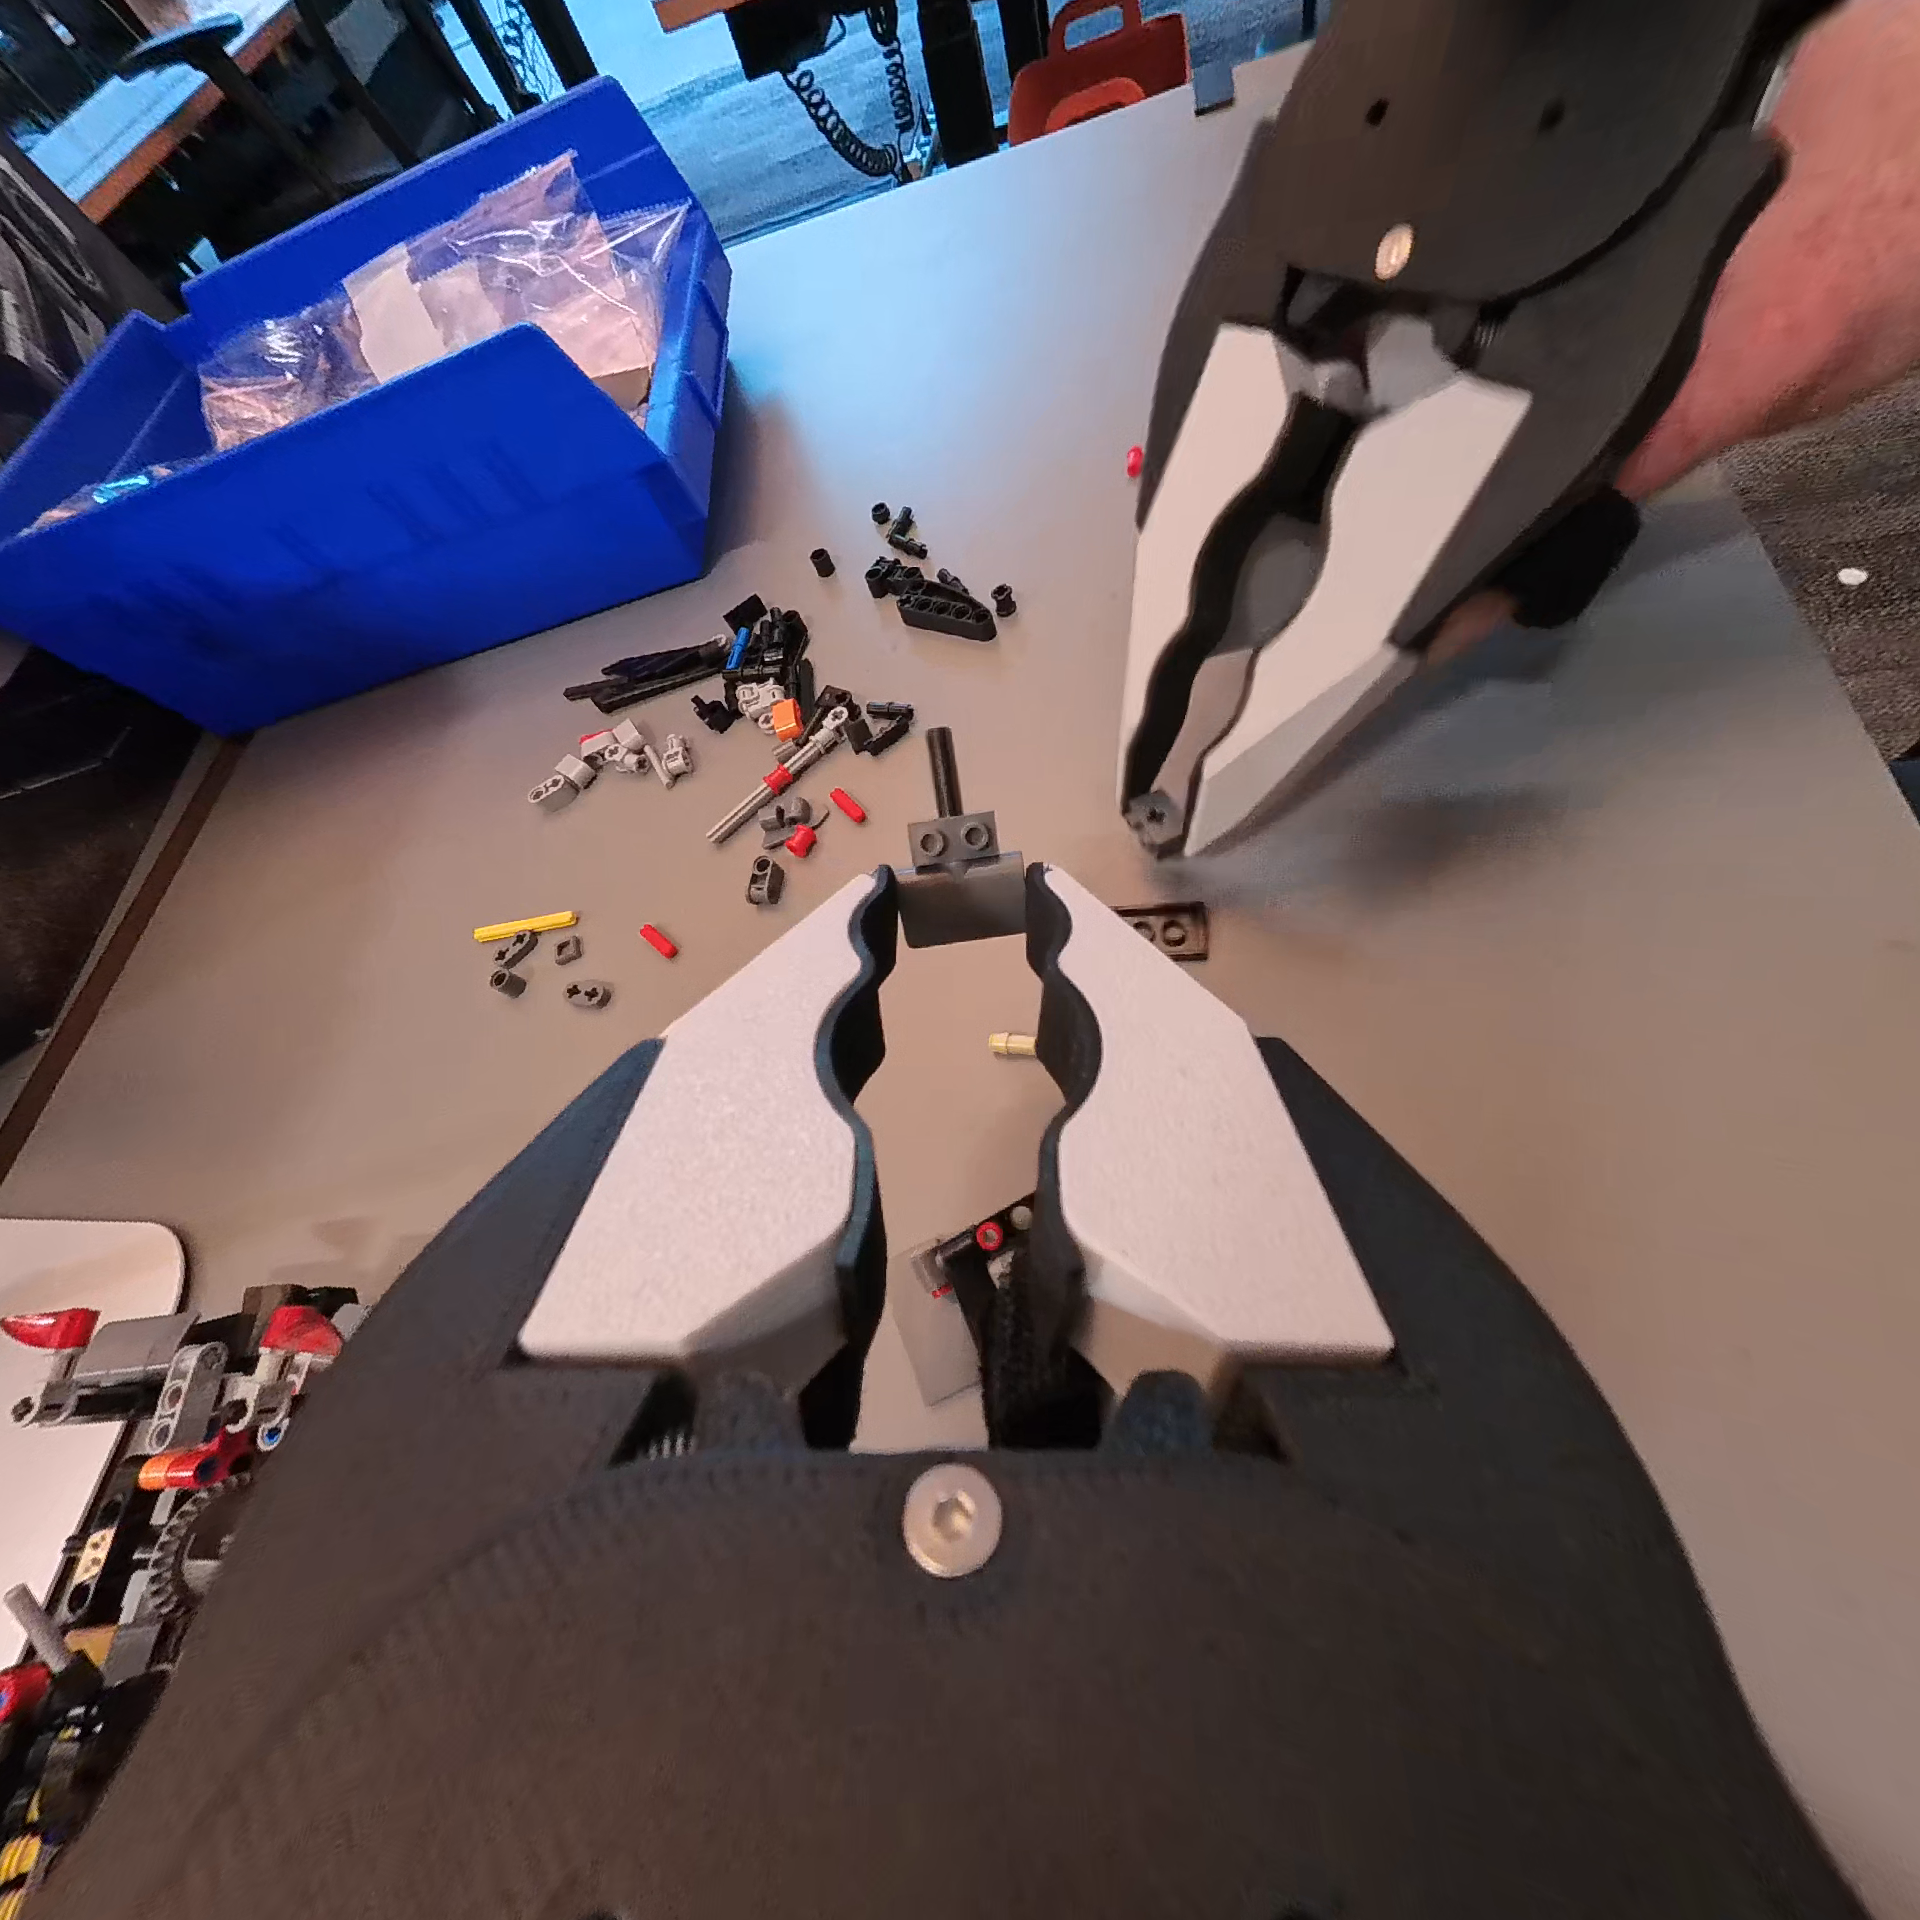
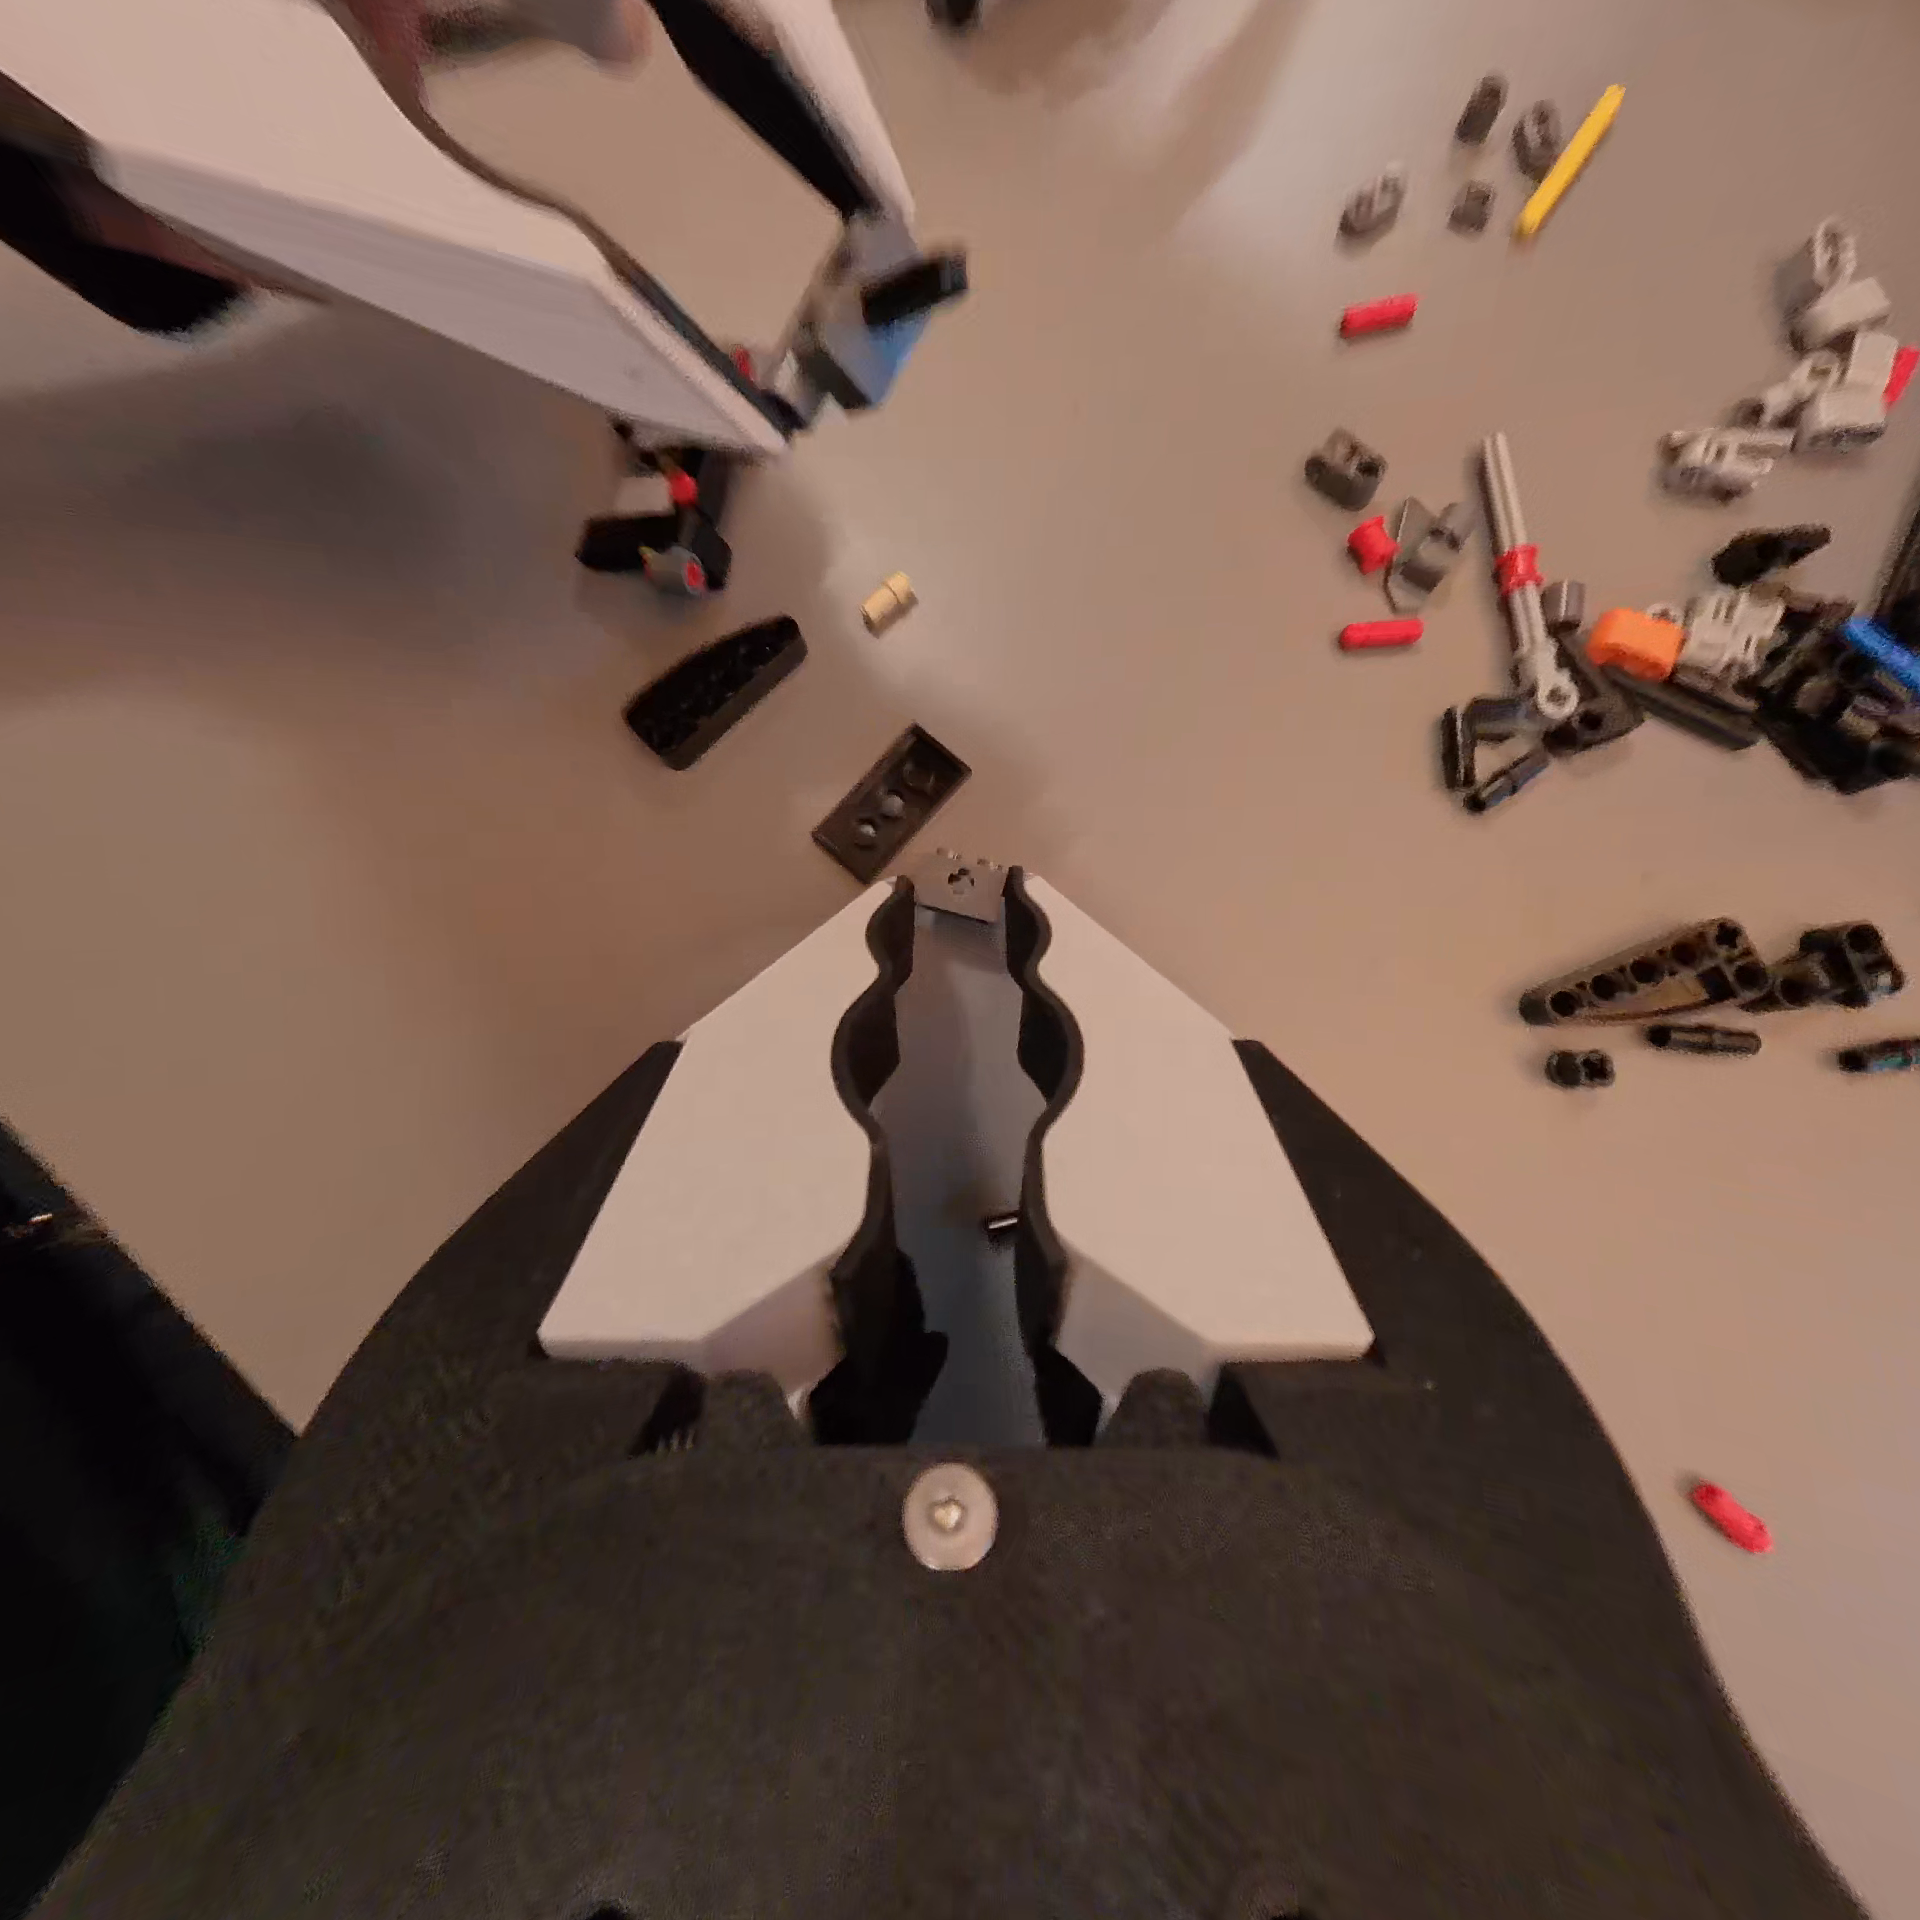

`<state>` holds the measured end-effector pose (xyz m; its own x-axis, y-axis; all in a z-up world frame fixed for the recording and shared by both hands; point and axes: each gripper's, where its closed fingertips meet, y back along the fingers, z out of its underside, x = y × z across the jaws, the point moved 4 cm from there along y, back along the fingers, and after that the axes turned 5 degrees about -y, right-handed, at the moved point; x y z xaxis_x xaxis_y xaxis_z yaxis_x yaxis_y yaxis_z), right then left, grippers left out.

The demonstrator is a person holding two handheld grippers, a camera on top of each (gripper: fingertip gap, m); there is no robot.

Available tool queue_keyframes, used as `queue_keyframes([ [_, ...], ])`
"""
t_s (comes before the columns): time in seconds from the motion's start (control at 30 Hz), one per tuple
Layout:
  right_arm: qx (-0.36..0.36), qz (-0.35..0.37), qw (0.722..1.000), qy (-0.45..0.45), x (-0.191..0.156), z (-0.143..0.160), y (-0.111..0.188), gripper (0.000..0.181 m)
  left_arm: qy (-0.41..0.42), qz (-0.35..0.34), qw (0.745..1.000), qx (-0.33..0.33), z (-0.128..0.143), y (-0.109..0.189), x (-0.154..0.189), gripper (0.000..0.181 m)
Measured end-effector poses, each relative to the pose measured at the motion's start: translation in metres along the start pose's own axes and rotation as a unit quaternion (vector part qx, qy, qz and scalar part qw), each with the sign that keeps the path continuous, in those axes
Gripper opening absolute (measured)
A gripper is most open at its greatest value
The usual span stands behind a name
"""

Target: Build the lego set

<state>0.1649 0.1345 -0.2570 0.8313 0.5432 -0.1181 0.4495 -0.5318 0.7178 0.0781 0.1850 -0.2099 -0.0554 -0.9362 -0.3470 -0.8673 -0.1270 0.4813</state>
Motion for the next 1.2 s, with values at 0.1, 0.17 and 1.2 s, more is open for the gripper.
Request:
queue_keyframes([
  [0.1,0.086,-0.046,0.995,0.023,-0.002,-0.022,0.029,0.015,0.011,0.02,0.999,0.026,-0.004,0.002,0.003,0.023],
  [0.17,0.137,-0.064,0.987,0.057,-0.003,-0.04,0.05,0.015,0.017,0.039,0.998,0.048,-0.008,0.003,0.006,0.023],
  [1.2,0.189,-0.281,0.917,0.213,-0.03,-0.081,0.083,0.015,0.064,0.159,0.963,0.208,-0.041,0.027,0.022,0.022],
])
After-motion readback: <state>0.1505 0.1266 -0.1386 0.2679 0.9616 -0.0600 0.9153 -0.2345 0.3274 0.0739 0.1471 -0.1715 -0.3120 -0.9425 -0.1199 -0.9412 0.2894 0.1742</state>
